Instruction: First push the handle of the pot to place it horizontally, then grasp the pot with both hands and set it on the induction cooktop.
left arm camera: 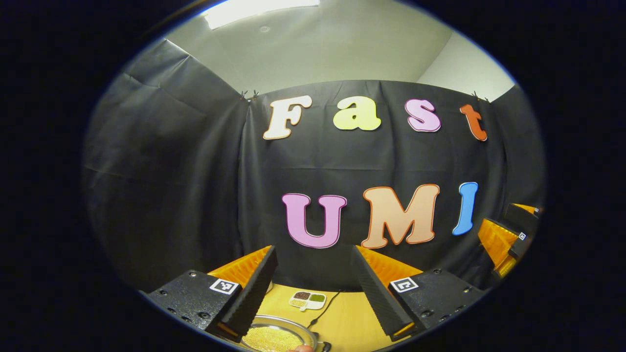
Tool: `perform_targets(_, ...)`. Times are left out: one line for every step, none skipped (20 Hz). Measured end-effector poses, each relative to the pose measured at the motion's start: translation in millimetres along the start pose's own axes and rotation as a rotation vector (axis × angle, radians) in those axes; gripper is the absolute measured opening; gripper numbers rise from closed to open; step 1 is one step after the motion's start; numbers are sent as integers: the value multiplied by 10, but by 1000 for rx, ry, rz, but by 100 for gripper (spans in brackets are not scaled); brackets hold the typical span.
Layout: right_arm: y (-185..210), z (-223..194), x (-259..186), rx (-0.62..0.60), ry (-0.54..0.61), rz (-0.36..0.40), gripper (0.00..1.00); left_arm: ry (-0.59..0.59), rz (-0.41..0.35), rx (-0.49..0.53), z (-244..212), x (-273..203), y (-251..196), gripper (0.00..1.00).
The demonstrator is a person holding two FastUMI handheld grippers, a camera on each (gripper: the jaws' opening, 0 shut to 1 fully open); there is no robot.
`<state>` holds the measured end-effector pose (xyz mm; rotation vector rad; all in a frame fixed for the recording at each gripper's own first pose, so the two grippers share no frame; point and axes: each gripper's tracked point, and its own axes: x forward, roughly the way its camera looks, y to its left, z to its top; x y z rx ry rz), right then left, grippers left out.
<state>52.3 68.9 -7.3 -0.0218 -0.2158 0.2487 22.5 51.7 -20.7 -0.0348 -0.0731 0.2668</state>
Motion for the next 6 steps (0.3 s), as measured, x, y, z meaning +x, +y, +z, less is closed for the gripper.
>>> perform_targets(-97,-14,-1,0,1,5,99,1,7,1,-10,-28,-80,99)
perform_targets(-171,-35,-4,1,3,13,99,-2,15,4,-10,-46,-146,97)
perform_targets(-238,-40,16,7,3,22,100,-8,21,12,5,-59,-229,98)
perform_targets(-310,-66,31,16,6,28,99,-19,27,23,30,-63,-306,97)
perform_targets(-379,-104,33,27,13,35,99,-26,34,34,35,-71,-374,99)
perform_targets(-445,-129,34,39,18,41,99,-34,38,44,53,-64,-426,96)
